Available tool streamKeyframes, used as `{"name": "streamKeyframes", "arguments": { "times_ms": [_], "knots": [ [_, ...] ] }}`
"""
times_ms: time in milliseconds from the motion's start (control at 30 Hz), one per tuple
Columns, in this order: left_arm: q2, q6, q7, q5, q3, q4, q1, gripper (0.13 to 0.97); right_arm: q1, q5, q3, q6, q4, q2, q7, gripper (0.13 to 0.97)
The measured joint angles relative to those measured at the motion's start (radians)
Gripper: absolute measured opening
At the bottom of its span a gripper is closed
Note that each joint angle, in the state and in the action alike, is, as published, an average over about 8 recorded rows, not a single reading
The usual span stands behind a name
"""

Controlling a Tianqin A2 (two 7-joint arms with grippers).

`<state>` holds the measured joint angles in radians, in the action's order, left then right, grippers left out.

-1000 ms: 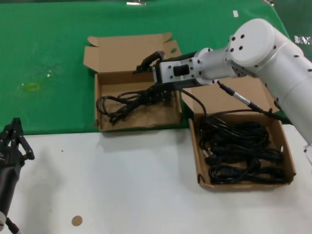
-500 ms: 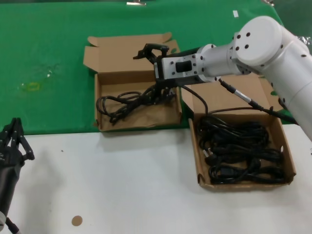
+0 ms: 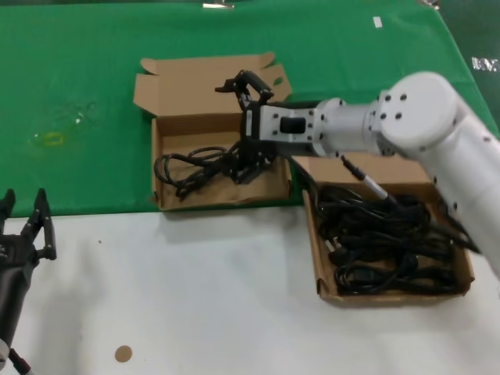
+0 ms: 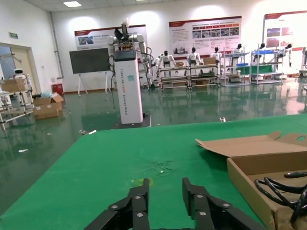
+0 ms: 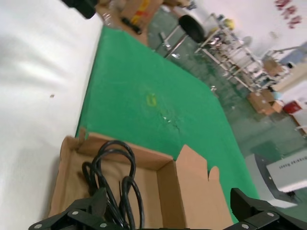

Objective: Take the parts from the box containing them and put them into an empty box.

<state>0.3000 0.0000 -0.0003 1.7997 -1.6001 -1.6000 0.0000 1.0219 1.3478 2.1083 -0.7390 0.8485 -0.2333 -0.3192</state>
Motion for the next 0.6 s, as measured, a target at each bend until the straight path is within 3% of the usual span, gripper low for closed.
{"name": "streamKeyframes", "arguments": {
  "times_ms": [133, 433, 600],
  "knots": [
    [0.000, 0.000, 0.000, 0.000, 0.000, 0.000, 0.000, 0.273, -0.061, 0.027, -0.030, 0.044, 0.045, -0.004, 0.019, 0.875],
    [0.000, 0.000, 0.000, 0.000, 0.000, 0.000, 0.000, 0.442, -0.202, 0.089, -0.100, 0.146, 0.148, -0.013, 0.063, 0.948],
    [0.000, 0.000, 0.001, 0.000, 0.000, 0.000, 0.000, 0.582, -0.279, 0.123, -0.139, 0.201, 0.205, -0.018, 0.087, 0.966]
  ]
}}
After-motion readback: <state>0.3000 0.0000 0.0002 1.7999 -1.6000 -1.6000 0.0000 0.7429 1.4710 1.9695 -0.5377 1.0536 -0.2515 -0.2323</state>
